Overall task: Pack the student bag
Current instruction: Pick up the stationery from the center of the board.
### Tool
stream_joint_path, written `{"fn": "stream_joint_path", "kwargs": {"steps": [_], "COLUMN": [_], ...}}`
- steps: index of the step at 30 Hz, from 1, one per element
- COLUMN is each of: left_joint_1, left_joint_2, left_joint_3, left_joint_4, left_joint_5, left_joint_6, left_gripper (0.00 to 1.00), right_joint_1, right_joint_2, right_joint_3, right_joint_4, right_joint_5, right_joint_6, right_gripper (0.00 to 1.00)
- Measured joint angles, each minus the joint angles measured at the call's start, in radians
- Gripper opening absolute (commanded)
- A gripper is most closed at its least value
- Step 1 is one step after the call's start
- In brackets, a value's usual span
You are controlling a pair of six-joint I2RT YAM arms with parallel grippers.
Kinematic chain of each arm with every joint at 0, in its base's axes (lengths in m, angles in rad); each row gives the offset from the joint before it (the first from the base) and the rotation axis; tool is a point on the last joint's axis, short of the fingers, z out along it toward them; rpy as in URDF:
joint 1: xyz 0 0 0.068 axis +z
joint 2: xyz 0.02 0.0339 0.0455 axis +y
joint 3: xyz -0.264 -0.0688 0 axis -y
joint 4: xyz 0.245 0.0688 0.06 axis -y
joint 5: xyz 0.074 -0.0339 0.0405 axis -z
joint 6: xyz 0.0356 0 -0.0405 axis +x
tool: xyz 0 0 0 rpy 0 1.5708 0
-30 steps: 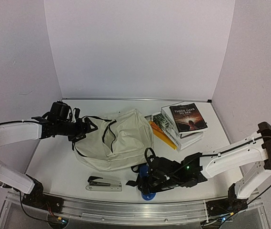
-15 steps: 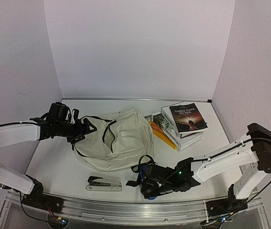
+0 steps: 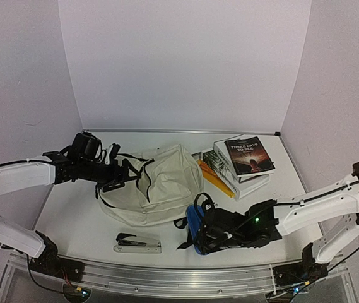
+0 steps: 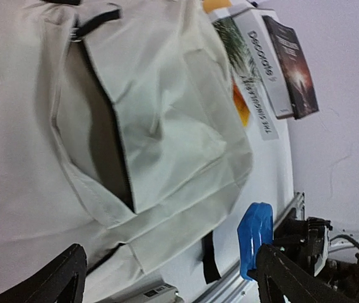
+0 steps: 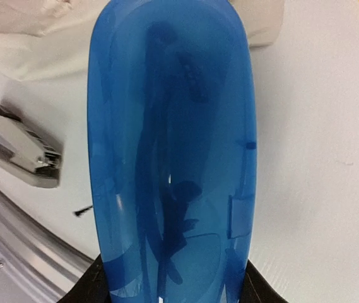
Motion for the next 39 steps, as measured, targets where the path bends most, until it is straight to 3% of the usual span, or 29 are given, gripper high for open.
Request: {"fn": "stream_joint_path", "kwargs": {"steps": [10, 23, 35, 39], "left_joint_1": [-0.143, -0.281, -0.276, -0.276], "left_joint_2": [0.049, 0.218, 0.251, 0.262], "left_joint_3": [0.096, 0.158, 0.156, 0.149], "left_joint_4": [0.064, 0.134, 0.287, 0.303], "left_joint_5": [0.26, 0.434, 0.483, 0.483], "left_joint_6": [0.002, -0.005, -0.093, -0.115], "left_gripper": [0.98, 0.97, 0.54, 0.37], "right_joint_1": [0.0, 0.0, 0.005, 0.005], "right_joint_2": [-0.091, -0.078, -0.068, -0.068], "right_joint_3": [0.084, 0.173, 0.173, 0.173], "right_joint_4": [-0.006, -0.004, -0.004, 0.0], "right_joint_5": [-0.002, -0.062, -0.063, -0.059], "right_joint_6": [-0.193, -0.361, -0.387, -0.389], "right_gripper": [0.47, 0.48, 0.51, 0.59]}}
